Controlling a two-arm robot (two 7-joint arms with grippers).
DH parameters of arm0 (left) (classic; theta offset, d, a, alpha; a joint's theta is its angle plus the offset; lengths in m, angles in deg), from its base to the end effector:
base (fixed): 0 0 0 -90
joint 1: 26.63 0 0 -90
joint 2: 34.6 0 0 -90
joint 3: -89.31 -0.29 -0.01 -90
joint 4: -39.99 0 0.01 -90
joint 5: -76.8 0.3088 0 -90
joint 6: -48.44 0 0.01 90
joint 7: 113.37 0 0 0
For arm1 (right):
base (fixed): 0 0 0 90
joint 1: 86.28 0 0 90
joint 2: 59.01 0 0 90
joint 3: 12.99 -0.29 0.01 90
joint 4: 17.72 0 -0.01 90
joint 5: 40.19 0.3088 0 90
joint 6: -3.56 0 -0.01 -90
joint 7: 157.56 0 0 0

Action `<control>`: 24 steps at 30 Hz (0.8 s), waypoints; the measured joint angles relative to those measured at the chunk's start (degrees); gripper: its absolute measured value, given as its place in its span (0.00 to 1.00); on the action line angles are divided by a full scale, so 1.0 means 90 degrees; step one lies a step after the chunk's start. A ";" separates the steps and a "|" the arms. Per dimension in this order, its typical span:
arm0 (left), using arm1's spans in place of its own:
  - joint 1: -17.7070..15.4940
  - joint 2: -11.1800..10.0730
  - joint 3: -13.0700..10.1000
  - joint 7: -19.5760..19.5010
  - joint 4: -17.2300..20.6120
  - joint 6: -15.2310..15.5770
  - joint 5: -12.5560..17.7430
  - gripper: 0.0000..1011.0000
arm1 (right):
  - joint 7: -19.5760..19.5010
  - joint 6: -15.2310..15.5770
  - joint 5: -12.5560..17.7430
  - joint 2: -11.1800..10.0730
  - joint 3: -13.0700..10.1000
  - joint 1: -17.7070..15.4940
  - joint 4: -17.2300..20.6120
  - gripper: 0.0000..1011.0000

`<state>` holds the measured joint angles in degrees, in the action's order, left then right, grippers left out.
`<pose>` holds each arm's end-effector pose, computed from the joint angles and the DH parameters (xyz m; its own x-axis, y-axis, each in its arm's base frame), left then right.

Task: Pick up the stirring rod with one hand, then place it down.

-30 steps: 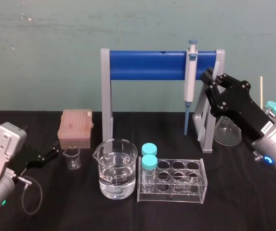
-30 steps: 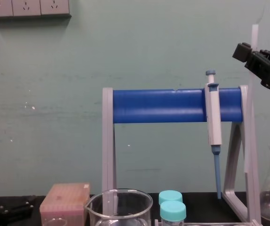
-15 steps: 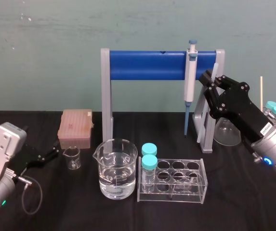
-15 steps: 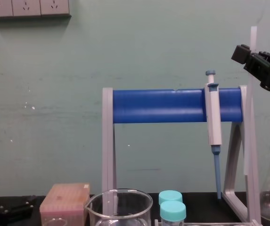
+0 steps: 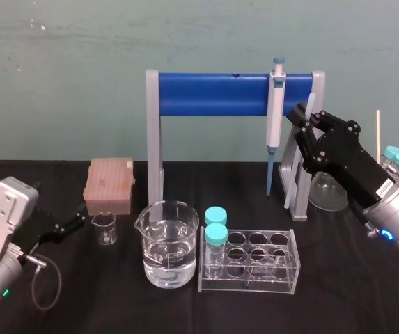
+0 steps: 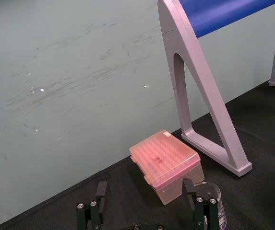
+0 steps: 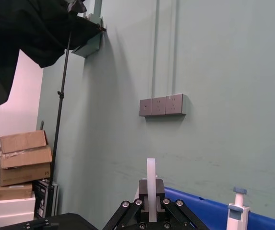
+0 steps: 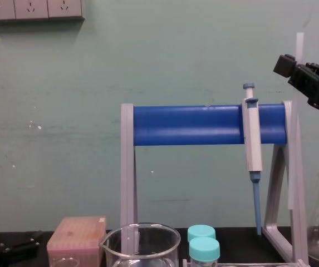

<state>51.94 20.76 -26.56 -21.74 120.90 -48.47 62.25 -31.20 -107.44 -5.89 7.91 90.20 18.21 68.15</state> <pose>0.3581 0.0826 -0.3023 0.2923 0.8803 0.3736 -0.9552 0.2874 0.0701 0.3893 -0.0586 -0.2328 0.6849 -0.7159 0.1357 0.6034 0.6617 0.4450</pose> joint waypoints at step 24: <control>0.0000 0.0000 0.0000 0.0000 0.0000 0.0000 0.0000 0.99 | 0.0007 -0.0002 0.0015 0.0017 0.0040 0.0000 -0.0005 0.08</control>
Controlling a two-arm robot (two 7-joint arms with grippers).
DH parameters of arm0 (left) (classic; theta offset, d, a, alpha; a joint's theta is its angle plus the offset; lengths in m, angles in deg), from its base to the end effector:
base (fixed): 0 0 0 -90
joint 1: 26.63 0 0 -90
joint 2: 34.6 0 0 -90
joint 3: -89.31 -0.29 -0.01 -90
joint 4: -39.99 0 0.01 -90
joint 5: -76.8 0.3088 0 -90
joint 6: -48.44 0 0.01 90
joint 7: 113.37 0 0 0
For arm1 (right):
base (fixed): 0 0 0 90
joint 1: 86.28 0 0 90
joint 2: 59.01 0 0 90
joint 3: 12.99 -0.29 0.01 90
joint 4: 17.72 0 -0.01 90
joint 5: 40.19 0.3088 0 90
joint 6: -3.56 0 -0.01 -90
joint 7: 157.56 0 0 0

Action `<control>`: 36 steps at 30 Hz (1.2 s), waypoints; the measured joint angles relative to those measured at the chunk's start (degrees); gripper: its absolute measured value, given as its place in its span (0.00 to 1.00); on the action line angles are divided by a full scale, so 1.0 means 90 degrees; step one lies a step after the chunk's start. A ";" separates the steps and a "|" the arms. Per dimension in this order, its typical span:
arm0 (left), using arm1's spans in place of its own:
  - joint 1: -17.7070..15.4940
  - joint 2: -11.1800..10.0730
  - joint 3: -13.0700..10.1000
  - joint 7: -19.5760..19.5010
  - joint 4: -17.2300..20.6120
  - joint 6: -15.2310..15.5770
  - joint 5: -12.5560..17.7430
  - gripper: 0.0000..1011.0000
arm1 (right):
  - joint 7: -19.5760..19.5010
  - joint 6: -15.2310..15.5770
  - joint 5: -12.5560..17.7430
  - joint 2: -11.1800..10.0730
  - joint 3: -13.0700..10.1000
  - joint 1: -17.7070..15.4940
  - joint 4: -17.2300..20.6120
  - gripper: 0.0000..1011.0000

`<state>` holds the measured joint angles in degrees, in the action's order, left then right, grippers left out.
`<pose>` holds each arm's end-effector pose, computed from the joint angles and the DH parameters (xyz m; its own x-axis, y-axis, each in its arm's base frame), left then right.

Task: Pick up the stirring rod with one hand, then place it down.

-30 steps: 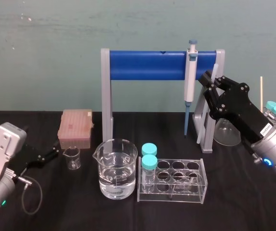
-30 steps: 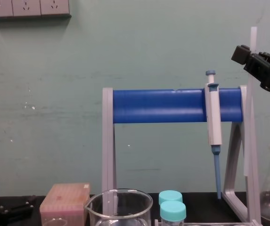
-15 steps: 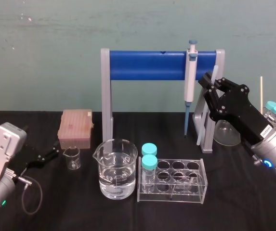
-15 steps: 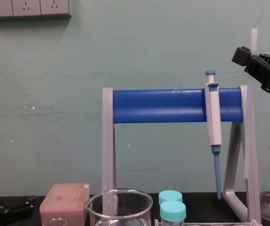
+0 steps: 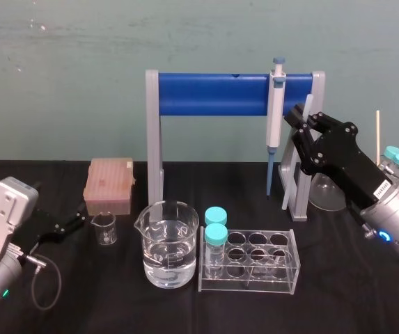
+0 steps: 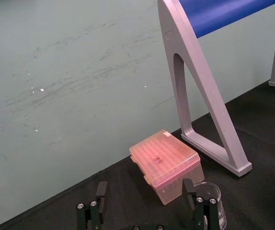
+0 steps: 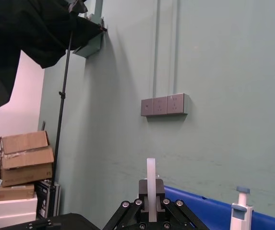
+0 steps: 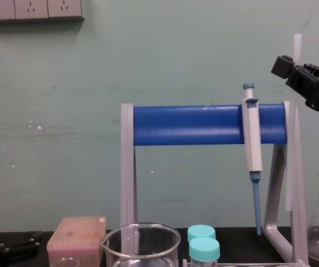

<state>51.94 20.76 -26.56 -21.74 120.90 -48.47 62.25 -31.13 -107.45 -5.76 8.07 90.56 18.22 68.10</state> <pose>0.3581 0.0826 -0.3023 0.2923 0.8803 0.3736 -0.9552 0.2874 0.0701 0.3891 -0.0560 -0.2340 0.6905 -0.7113 0.1315 0.6000 0.6647 0.4451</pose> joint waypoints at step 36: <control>0.0000 0.0000 0.0000 0.0000 0.0000 0.0000 0.0000 0.99 | 0.0228 0.0358 0.0037 0.0115 0.0674 0.0148 -0.0843 0.08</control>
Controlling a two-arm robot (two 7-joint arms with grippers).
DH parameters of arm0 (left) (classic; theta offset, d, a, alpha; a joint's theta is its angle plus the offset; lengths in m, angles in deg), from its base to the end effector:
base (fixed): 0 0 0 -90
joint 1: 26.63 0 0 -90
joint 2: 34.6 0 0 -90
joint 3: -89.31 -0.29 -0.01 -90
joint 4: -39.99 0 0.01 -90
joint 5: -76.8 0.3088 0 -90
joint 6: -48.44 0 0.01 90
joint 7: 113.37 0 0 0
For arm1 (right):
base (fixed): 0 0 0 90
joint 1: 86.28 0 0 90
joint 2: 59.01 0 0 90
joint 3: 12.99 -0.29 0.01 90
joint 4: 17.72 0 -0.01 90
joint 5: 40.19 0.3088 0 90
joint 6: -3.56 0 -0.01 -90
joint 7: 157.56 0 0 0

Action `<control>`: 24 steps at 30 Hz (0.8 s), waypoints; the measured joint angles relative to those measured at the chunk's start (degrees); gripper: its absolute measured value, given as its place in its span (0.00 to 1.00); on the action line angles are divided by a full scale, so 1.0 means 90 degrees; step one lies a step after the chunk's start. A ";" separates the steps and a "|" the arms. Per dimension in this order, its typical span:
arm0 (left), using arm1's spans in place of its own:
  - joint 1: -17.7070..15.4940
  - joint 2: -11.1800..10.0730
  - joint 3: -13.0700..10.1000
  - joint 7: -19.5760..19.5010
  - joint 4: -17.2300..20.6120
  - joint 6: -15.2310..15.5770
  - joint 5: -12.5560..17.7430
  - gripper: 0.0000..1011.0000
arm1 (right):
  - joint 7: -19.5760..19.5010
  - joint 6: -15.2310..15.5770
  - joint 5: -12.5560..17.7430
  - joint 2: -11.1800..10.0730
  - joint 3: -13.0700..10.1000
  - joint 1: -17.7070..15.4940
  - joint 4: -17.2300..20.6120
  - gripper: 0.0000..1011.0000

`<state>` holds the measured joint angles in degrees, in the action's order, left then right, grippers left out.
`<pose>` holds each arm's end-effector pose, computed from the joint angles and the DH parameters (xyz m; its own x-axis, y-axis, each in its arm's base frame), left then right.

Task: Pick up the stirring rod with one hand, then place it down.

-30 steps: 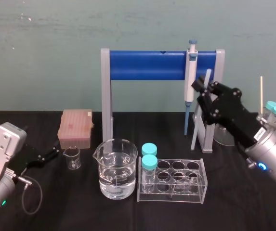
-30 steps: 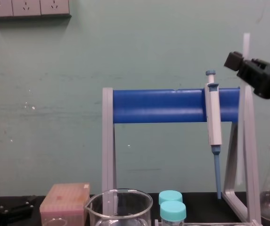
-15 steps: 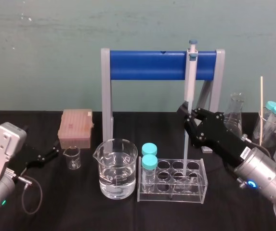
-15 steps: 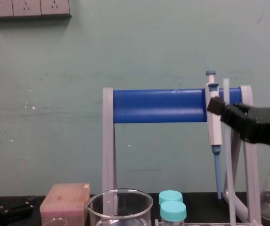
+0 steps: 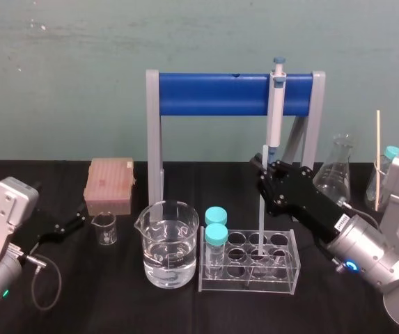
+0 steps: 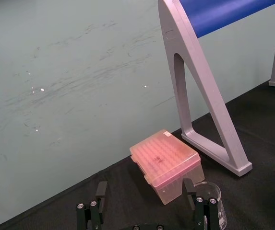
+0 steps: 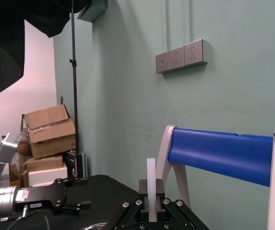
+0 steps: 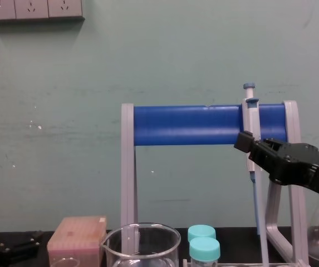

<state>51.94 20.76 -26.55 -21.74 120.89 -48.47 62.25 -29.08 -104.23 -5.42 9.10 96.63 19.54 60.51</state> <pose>0.3581 0.0827 -0.3023 0.2921 0.8804 0.3736 -0.9553 0.2872 0.0701 0.3931 -0.0369 -0.2790 0.7631 -0.6455 0.0321 0.6087 0.7345 0.3000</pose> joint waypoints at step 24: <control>0.0000 0.0000 0.0000 0.0000 0.0000 0.0000 0.0000 0.99 | -0.0108 0.0058 -0.0375 0.0237 0.0236 0.0188 -0.0769 0.08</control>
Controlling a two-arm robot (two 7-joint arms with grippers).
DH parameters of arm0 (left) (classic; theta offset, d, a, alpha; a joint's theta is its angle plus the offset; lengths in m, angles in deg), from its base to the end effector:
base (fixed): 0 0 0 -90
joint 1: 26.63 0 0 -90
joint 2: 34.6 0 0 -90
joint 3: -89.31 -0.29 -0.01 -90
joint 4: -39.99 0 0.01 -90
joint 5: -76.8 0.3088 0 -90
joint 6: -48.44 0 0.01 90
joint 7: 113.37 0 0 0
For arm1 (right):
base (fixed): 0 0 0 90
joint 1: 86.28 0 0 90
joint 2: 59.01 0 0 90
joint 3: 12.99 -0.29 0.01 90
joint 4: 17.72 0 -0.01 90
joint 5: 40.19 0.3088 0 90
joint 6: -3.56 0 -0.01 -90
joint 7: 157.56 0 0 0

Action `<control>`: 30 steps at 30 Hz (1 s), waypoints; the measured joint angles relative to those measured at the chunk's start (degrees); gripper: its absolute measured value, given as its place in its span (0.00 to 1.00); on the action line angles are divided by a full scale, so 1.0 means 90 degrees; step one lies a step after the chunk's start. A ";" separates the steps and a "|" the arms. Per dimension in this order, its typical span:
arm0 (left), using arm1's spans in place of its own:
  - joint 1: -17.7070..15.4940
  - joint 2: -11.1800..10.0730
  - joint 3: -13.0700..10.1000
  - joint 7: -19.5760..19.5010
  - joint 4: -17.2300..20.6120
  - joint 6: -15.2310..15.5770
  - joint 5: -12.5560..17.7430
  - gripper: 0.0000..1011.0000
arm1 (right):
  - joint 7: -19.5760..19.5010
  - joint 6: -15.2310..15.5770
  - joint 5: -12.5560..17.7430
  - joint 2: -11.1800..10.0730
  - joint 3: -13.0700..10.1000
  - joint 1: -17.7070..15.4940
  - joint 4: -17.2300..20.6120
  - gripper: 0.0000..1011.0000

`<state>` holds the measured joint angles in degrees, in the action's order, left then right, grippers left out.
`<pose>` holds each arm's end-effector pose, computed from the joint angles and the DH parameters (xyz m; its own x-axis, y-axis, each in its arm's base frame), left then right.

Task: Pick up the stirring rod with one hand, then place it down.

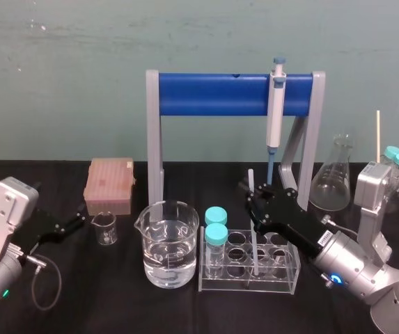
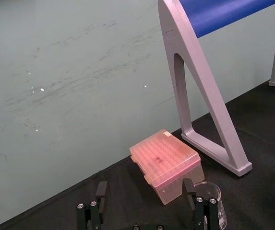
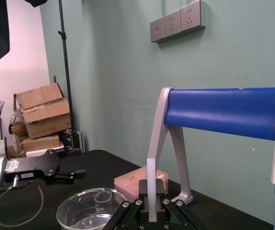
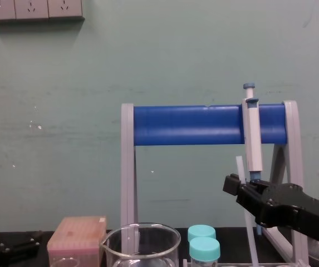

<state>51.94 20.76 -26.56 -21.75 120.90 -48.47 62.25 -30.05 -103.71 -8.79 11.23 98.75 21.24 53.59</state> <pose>0.3581 0.0826 -0.3023 0.2925 0.8803 0.3736 -0.9552 0.2876 0.0702 0.3990 -0.0285 -0.3080 0.7538 -0.6571 0.0045 0.6430 0.7390 0.2011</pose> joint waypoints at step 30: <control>0.0001 0.0000 0.0000 0.0000 0.0000 0.0000 0.0000 0.99 | -0.0200 0.0168 -0.0159 0.0103 -0.0034 -0.0111 -0.0027 0.08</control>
<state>51.94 20.76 -26.56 -21.75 120.90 -48.47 62.25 -31.85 -102.20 -10.22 12.16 98.44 20.24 53.35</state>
